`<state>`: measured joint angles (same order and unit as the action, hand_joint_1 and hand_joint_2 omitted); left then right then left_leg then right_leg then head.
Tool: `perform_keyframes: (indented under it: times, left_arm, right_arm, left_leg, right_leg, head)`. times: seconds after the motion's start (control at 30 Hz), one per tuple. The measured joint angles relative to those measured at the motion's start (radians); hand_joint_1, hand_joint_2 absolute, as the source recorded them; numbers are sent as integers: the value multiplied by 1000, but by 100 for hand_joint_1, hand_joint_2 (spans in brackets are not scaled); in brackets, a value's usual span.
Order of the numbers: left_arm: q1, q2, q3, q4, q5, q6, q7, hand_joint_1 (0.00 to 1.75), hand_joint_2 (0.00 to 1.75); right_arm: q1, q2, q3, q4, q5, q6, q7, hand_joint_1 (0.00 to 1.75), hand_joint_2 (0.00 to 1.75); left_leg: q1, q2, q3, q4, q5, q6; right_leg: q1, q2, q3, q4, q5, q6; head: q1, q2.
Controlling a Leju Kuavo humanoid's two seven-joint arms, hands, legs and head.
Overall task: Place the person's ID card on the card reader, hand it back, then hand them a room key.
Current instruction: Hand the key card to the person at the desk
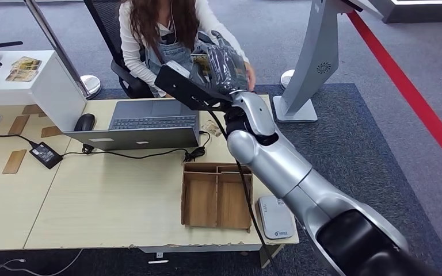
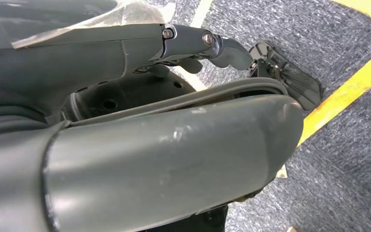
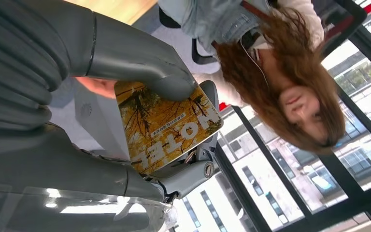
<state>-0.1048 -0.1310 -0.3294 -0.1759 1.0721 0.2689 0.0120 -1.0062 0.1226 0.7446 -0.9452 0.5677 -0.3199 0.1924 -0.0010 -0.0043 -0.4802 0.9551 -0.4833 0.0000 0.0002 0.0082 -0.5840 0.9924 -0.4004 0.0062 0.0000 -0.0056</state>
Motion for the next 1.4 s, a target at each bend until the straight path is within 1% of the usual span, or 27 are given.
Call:
perform_keyframes:
  times: [0.1, 0.27, 0.5, 0.53, 0.57, 0.6, 0.63, 0.7, 0.73, 0.77, 0.8, 0.83, 1.03, 1.13, 1.23, 1.33, 1.4]
  left_arm:
    - [0, 0, -6, 0, 0, 0, -3, 0, 0]
    - [1, 0, -10, 0, 0, 0, -2, 0, 0]
    - [1, 0, -13, 0, 1, 0, -2, 0, 0]
    - [1, 0, -13, 0, 1, 0, -2, 0, 0]
    - [1, 0, -13, 0, 1, 0, -2, 0, 0]
    - [1, 0, -13, 0, 1, 0, -2, 0, 0]
    - [1, 0, -13, 0, 2, 0, -2, 0, 0]
    - [1, 0, -13, 0, 3, -1, -2, 0, 0]
    - [1, 0, -13, 0, 5, -1, -2, 0, 0]
    - [1, 0, -13, 0, 6, -1, -2, 0, 0]
    - [1, 0, -13, 0, 7, -1, -2, 0, 0]
    - [1, 0, -13, 0, 8, -2, -2, 0, 0]
    - [2, 0, -12, 0, 30, -1, -9, 0, 0]
    - [3, 1, -11, 0, 52, -2, -12, 0, 0]
    - [5, 3, -6, 0, 77, -2, -12, 0, 0]
    - [6, 5, 4, 0, 98, 2, -12, 0, 0]
    - [7, 6, 13, 0, 108, 5, -10, 0, 0]
  right_arm:
    - [-14, 31, 6, 70, -10, -9, -9, 175, 175]
    - [-30, 64, 14, 152, -18, -23, -14, 175, 175]
    - [-58, 87, 23, 235, -16, -37, -13, 175, 175]
    - [-62, 88, 23, 245, -15, -38, -13, 173, 175]
    - [-65, 90, 24, 254, -14, -40, -13, 167, 175]
    - [-68, 91, 25, 262, -14, -41, -13, 150, 175]
    - [-70, 93, 26, 269, -14, -43, -14, 121, 175]
    - [-71, 96, 27, 281, -14, -44, -17, 53, 175]
    - [-71, 98, 27, 286, -15, -44, -19, 27, 175]
    - [-71, 100, 28, 290, -16, -44, -22, 11, 175]
    - [-70, 102, 28, 294, -18, -44, -25, 2, 175]
    - [-70, 103, 29, 297, -21, -45, -30, 0, 175]
    - [-54, 103, 31, 297, -70, -33, -79, 0, 175]
    - [-23, 82, 31, 236, -99, 5, -66, 0, 175]
    - [25, 24, 31, 109, -95, 65, 4, 0, 175]
    - [84, -63, 27, -43, -83, 140, 81, 1, 175]
    - [128, -130, 23, -149, -81, 192, 125, 5, 175]
  left_leg:
    - [0, 0, 0, 0, 0, 0]
    - [0, 0, 0, 0, 0, 0]
    - [0, 0, 0, 0, 0, 0]
    - [0, 0, 0, 0, 0, 0]
    - [0, 0, 0, 0, 0, 0]
    - [0, 0, 0, 0, 0, 0]
    - [0, 0, 0, 0, 0, 0]
    - [0, 0, 0, 0, 0, 0]
    - [0, 0, 0, 0, 0, 0]
    - [0, 0, 0, 0, 0, 0]
    - [0, 1, 0, 0, 0, 0]
    - [0, 1, 0, 0, 0, 0]
    - [-1, 1, 0, 0, 0, 0]
    - [-2, 1, 1, 0, 0, 0]
    - [-3, 1, 2, 0, 0, 0]
    - [-4, 1, 2, 0, 0, 0]
    - [-5, 1, 2, 0, -1, 1]
  right_leg:
    - [0, 0, 0, 0, 0, 0]
    - [0, 0, 0, 0, 0, 0]
    - [0, 0, 0, 0, 0, 0]
    - [0, 0, 0, 0, 0, 0]
    - [0, 0, 0, 0, 0, 0]
    - [0, 0, 0, 0, 0, 0]
    - [0, 0, 0, 0, 0, 0]
    - [0, 0, 0, 0, 0, 0]
    - [0, 0, -1, 0, 0, 0]
    - [0, 0, -1, 0, 0, 0]
    - [0, 0, -1, 0, 0, 0]
    - [0, 0, -1, 0, 0, 0]
    - [0, 0, -1, 0, 0, 0]
    - [0, 0, -1, 0, 0, 0]
    - [0, 0, 0, 0, 0, 0]
    - [0, 1, 0, -1, 0, 0]
    - [-1, 1, 0, -1, 0, 0]
  head:
    - [0, 0]
    - [0, 0]
    - [0, 0]
    - [0, 0]
    - [0, 0]
    - [0, 0]
    - [0, 0]
    - [0, 0]
    - [0, 0]
    - [0, 0]
    - [0, 0]
    - [0, 0]
    - [0, 0]
    - [0, 0]
    - [0, 0]
    - [0, 0]
    - [0, 0]
